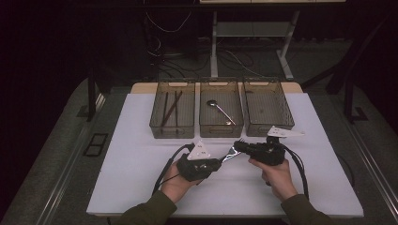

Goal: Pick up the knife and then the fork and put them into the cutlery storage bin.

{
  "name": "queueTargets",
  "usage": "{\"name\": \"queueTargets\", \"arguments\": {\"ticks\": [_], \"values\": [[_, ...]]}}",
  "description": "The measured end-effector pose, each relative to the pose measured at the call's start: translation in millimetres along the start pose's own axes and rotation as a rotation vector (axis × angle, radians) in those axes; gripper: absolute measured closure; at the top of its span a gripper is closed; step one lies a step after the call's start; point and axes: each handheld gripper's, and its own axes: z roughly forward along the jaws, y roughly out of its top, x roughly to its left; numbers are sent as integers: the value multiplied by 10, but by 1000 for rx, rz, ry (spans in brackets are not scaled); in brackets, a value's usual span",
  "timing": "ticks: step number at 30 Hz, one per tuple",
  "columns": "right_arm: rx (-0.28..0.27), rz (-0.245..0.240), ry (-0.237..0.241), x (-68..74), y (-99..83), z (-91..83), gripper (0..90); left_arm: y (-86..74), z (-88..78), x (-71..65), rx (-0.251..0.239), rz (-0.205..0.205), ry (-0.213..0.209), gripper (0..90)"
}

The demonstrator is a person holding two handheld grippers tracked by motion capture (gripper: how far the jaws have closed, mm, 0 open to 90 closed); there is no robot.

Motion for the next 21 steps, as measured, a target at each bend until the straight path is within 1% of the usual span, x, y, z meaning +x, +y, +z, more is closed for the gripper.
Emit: {"name": "queueTargets", "arguments": {"ticks": [1,2,5,8,9,10,11,15,16,17,18,21], "values": [[-9,2,1,15,9,4,865,0,1,1,-2,-3,-1,756],[-13,-9,-6,30,18,11,866,-2,1,4,-9,-8,-6,754],[-24,-18,1,49,45,18,869,-11,-11,31,-31,-25,-38,739],[-31,-24,0,46,71,-1,870,-31,-18,54,-49,-31,-59,671],[-36,-26,-3,40,78,-13,870,-42,-17,60,-65,-45,-61,645],[-37,-26,-7,34,85,-32,870,-51,-25,79,-66,-44,-64,619],[-40,-22,-15,30,95,-49,870,-62,-30,93,-71,-53,-67,598],[-41,-41,-47,0,127,-126,870,-117,-94,148,-99,-56,-65,521],[-41,-45,-55,-8,134,-146,871,-134,-122,163,-107,-47,-62,491],[-41,-48,-60,-17,143,-166,870,-154,-148,174,-113,-50,-62,467],[-41,-50,-66,-25,151,-186,871,-178,-185,200,-107,-38,-62,447],[-35,-56,-90,-47,176,-240,870,-275,-272,260,-116,-59,-63,399]]}}
